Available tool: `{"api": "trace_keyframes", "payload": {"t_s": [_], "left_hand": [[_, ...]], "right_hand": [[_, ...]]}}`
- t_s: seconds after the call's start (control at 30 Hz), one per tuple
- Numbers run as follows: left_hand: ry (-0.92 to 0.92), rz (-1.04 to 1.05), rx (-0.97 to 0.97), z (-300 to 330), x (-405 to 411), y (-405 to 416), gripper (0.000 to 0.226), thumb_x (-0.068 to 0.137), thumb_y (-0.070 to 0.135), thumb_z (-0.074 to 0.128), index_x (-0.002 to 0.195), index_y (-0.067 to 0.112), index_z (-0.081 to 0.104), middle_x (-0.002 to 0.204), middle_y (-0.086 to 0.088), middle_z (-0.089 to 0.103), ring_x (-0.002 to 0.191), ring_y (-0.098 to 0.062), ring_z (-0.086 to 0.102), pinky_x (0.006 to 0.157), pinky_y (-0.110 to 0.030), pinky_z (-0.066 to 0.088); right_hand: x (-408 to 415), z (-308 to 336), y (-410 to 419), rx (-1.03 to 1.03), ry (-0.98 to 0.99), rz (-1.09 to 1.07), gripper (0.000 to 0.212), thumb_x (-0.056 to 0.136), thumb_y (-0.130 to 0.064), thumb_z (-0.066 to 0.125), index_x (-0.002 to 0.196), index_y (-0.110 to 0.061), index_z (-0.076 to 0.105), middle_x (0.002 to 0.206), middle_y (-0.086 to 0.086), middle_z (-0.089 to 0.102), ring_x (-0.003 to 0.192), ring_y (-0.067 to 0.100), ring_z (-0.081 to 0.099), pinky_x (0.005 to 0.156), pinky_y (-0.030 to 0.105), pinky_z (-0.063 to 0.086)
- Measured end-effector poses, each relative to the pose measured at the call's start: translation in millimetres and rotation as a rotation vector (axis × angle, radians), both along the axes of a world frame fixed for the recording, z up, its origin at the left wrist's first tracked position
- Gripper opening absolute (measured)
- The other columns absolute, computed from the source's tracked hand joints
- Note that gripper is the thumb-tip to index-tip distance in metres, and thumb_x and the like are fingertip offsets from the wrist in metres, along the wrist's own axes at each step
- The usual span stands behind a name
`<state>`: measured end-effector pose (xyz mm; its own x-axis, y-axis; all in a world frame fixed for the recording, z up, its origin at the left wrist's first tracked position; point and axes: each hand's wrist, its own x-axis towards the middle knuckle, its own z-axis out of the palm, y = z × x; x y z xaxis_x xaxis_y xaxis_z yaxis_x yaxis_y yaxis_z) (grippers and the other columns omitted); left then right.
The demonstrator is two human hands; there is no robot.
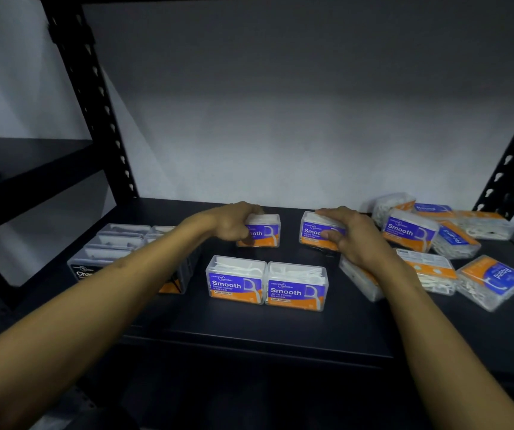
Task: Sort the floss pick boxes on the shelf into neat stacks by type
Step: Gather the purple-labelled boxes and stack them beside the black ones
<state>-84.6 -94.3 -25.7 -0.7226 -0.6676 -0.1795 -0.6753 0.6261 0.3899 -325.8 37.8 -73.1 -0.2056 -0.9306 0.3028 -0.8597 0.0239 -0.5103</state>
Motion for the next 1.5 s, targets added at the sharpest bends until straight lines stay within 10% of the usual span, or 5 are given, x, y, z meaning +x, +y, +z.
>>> {"api": "trace_keyframes", "payload": {"t_s": [0.2,1.1,1.5], "left_hand": [[0.061,0.012,0.044,-0.3,1.5,9.2,0.047,0.101,0.049,0.045,0.132,0.015,0.05,0.129,-0.007,0.06,0.115,-0.024,0.057,0.1,-0.041,0.047],[0.147,-0.073,0.301,11.8,18.2,23.0,0.038,0.098,0.025,0.061,0.135,0.021,0.058,0.129,0.0,0.065,0.116,-0.019,0.063,0.102,-0.044,0.052],[0.173,-0.075,0.246,12.5,28.3,28.4,0.033,0.103,0.018,0.051,0.134,0.021,0.063,0.124,0.002,0.068,0.105,-0.008,0.065,0.086,-0.021,0.054]], "right_hand": [[5.6,8.6,5.1,-0.192,0.035,0.077,0.046,0.094,-0.016,0.064,0.139,-0.02,0.055,0.126,0.004,0.058,0.115,0.019,0.049,0.098,0.034,0.043],[33.5,23.9,12.8,0.204,0.018,0.258,0.048,0.089,-0.026,0.071,0.135,-0.026,0.056,0.126,-0.004,0.063,0.104,0.011,0.063,0.083,0.022,0.051],[41.9,31.9,27.2,0.227,-0.152,0.305,0.034,0.096,-0.033,0.06,0.129,-0.027,0.064,0.11,-0.015,0.069,0.101,0.002,0.065,0.088,0.022,0.052]]}}
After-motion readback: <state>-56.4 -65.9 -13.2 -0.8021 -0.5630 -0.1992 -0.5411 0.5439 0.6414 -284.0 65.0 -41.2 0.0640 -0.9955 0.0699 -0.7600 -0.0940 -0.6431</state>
